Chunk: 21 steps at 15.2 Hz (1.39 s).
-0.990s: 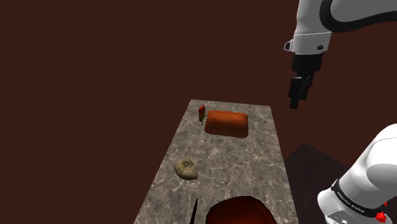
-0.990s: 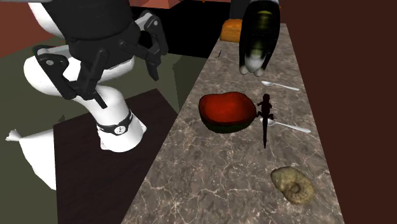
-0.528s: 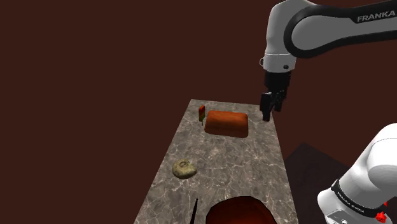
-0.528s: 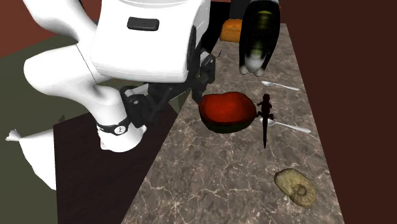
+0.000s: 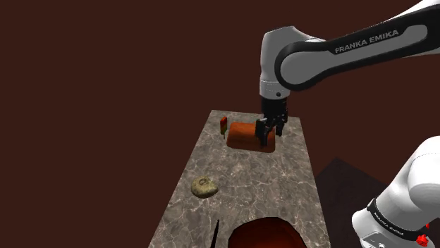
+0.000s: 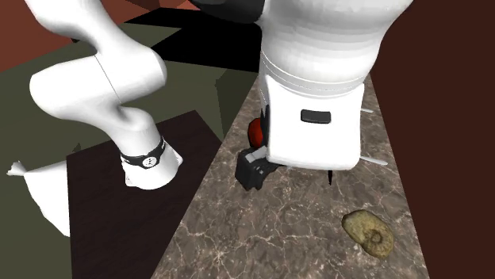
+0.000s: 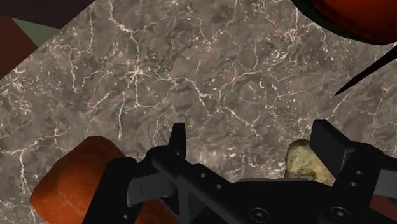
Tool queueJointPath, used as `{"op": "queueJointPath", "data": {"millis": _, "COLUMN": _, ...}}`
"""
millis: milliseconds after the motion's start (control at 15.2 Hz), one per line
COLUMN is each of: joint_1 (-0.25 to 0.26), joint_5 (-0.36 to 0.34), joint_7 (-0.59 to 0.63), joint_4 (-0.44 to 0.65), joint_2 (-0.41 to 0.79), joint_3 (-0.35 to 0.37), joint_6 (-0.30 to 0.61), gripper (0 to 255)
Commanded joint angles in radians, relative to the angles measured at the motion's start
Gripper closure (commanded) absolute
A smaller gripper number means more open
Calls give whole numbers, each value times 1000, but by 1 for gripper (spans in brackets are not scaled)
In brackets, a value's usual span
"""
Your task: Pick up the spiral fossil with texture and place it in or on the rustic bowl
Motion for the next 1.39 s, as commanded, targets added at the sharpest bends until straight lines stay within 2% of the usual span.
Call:
{"op": "queueJointPath", "data": {"millis": 0, "joint_1": 5, "joint_5": -4, "joint_7": 35, "joint_4": 32, "joint_2": 72, "joint_3": 27, "joint_6": 48, "gripper": 0}}
{"op": "queueJointPath", "data": {"millis": 330, "joint_1": 17, "joint_5": -45, "joint_7": 128, "joint_4": 132, "joint_2": 261, "joint_3": 80, "joint_6": 154, "gripper": 0}}
{"op": "queueJointPath", "data": {"millis": 660, "joint_1": 45, "joint_5": -120, "joint_7": 231, "joint_4": 263, "joint_2": 460, "joint_3": 107, "joint_6": 229, "gripper": 0}}
{"op": "queueJointPath", "data": {"millis": 1254, "joint_1": 150, "joint_5": -264, "joint_7": 387, "joint_4": 586, "joint_2": 815, "joint_3": 85, "joint_6": 268, "gripper": 0}}
{"op": "queueJointPath", "data": {"millis": 1320, "joint_1": 152, "joint_5": -266, "joint_7": 388, "joint_4": 581, "joint_2": 822, "joint_3": 83, "joint_6": 279, "gripper": 0}}
